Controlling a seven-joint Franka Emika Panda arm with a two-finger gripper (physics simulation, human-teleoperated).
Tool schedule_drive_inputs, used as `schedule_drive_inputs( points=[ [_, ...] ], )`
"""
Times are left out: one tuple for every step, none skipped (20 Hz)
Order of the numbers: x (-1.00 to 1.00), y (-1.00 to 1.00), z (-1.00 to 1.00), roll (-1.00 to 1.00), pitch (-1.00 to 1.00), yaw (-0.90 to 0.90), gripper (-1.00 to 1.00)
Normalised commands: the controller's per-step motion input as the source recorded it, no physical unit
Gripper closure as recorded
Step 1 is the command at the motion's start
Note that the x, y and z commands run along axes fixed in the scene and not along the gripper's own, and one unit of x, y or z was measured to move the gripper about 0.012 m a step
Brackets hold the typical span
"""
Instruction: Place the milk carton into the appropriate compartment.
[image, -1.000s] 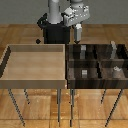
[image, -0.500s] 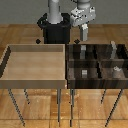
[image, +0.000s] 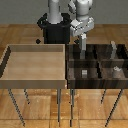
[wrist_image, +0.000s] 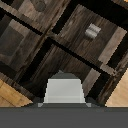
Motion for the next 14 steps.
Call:
schedule_drive_inputs(
  points=[
    [0.0, 0.0, -1.0, 0.0, 0.0, 0.0, 1.0],
    [0.0, 0.0, -1.0, 0.0, 0.0, 0.0, 1.0],
    [0.0, 0.0, -1.0, 0.0, 0.0, 0.0, 1.0],
    [0.0, 0.0, -1.0, 0.0, 0.0, 0.0, 1.0],
    [0.0, 0.0, -1.0, 0.0, 0.0, 0.0, -1.0],
    [0.0, 0.0, 0.0, 0.0, 0.0, 0.0, -1.0],
    [0.0, 0.0, 0.0, 0.0, 0.0, 0.0, -1.0],
    [0.0, 0.0, 0.0, 0.0, 0.0, 0.0, -1.0],
    [0.0, 0.0, 0.0, 0.0, 0.0, 0.0, -1.0],
    [0.0, 0.0, 0.0, 0.0, 0.0, 0.0, -1.0],
    [0.0, 0.0, 0.0, 0.0, 0.0, 0.0, -1.0],
    [0.0, 0.0, 0.0, 0.0, 0.0, 0.0, -1.0],
    [0.0, 0.0, 0.0, 0.0, 0.0, 0.0, -1.0],
    [0.0, 0.0, 0.0, 0.0, 0.0, 0.0, -1.0]
  ],
)
